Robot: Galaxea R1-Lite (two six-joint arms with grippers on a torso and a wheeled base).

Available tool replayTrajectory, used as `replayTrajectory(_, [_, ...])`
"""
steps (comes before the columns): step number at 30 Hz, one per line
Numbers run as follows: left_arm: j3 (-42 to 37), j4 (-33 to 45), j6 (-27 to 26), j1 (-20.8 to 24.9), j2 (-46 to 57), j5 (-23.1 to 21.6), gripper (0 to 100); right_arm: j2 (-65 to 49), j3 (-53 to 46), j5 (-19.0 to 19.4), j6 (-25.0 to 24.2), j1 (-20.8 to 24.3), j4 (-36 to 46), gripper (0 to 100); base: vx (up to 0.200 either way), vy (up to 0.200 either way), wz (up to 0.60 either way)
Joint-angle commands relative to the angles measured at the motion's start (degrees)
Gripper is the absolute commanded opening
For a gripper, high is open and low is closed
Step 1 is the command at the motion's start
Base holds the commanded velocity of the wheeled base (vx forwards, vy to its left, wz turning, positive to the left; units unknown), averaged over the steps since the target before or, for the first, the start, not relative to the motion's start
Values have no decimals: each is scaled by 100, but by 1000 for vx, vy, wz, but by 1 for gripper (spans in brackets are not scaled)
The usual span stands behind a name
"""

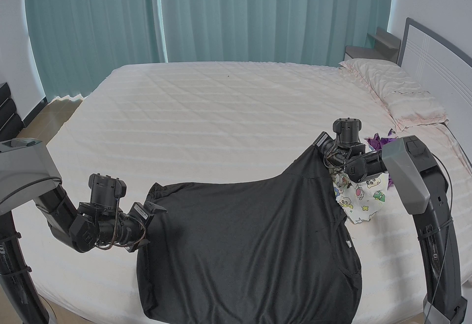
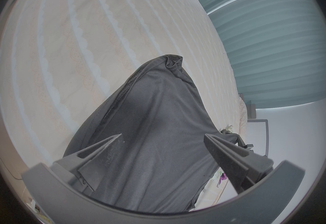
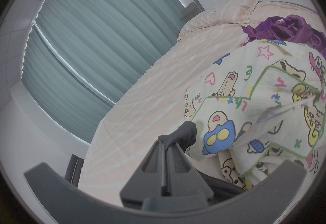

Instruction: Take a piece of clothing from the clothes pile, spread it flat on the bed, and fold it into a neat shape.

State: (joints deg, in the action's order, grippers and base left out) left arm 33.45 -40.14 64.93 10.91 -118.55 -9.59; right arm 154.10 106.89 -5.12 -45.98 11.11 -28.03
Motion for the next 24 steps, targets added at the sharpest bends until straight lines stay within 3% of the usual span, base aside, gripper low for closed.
replayTrajectory(1, [4, -2, 2, -1, -36, 1, 100, 94, -36, 2, 72, 6, -45, 100, 0, 0, 0])
replayTrajectory(10, [-5, -2, 2, -1, -36, 1, 100, -302, -1038, 187, 670, -21, -704, 100, 0, 0, 0])
replayTrajectory(19, [-67, -29, 2, 8, -19, 1, 100, -1523, -3236, 415, 766, -3, -1627, 100, 0, 0, 0])
replayTrajectory(21, [-120, -125, 2, 34, -1, 1, 100, -1963, -4114, 582, 757, -12, -2049, 100, 0, 0, 0])
replayTrajectory(24, [-199, -204, -42, 60, 16, 1, 100, -2270, -4809, 714, 757, -3, -2392, 100, -200, 0, 0])
